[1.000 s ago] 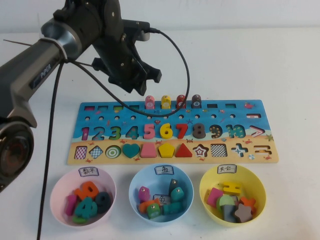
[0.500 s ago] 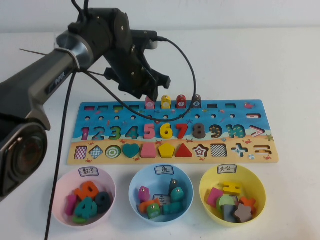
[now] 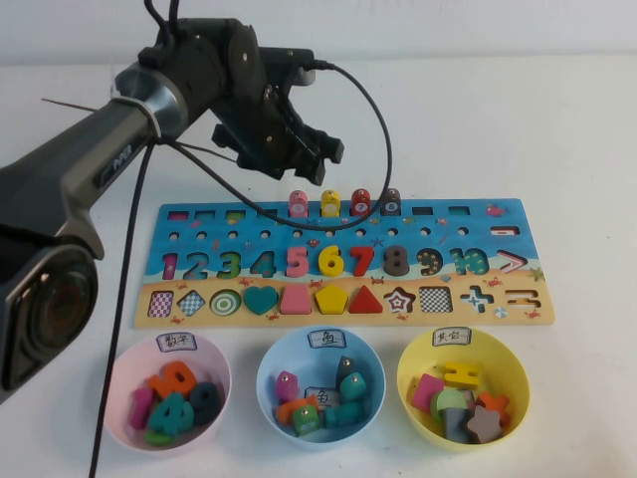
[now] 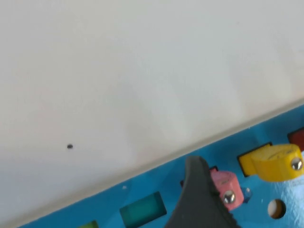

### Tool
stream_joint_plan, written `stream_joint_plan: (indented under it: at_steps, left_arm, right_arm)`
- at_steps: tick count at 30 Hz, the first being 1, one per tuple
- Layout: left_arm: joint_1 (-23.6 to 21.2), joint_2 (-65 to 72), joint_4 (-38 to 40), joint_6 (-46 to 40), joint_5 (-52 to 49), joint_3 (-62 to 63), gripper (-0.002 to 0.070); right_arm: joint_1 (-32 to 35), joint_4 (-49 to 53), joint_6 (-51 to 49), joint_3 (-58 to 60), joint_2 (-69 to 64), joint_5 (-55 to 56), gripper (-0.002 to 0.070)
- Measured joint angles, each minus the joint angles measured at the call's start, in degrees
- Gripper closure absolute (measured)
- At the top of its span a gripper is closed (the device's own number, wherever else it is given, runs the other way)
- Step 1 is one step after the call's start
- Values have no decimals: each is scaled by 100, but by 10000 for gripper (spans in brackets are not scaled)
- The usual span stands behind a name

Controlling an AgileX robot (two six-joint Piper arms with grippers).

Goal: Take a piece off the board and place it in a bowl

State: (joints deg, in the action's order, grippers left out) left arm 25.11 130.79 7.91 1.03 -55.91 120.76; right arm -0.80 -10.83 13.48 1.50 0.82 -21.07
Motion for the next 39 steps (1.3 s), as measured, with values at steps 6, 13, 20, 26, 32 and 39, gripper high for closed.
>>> stream_joint_plan:
  at_steps: [6, 13, 20, 26, 32, 39]
  left_arm:
    - [0, 16, 0, 10, 189, 0, 276]
    - [0, 205, 0, 10, 145, 9, 276]
    - [0, 350, -171, 10, 123, 9, 275]
    - [0, 397, -196, 10, 171, 9, 275]
    - [0, 414, -204, 22, 249, 9, 275]
    - [0, 507, -216, 28, 274, 9, 275]
  right_arm:
    - [0, 0, 0, 0, 0, 0, 694]
    - [0, 0, 0, 0, 0, 0, 694]
    - [0, 0, 0, 0, 0, 0, 694]
    - [0, 0, 0, 0, 0, 0, 694]
    - [0, 0, 0, 0, 0, 0, 694]
    - [0, 0, 0, 0, 0, 0, 694]
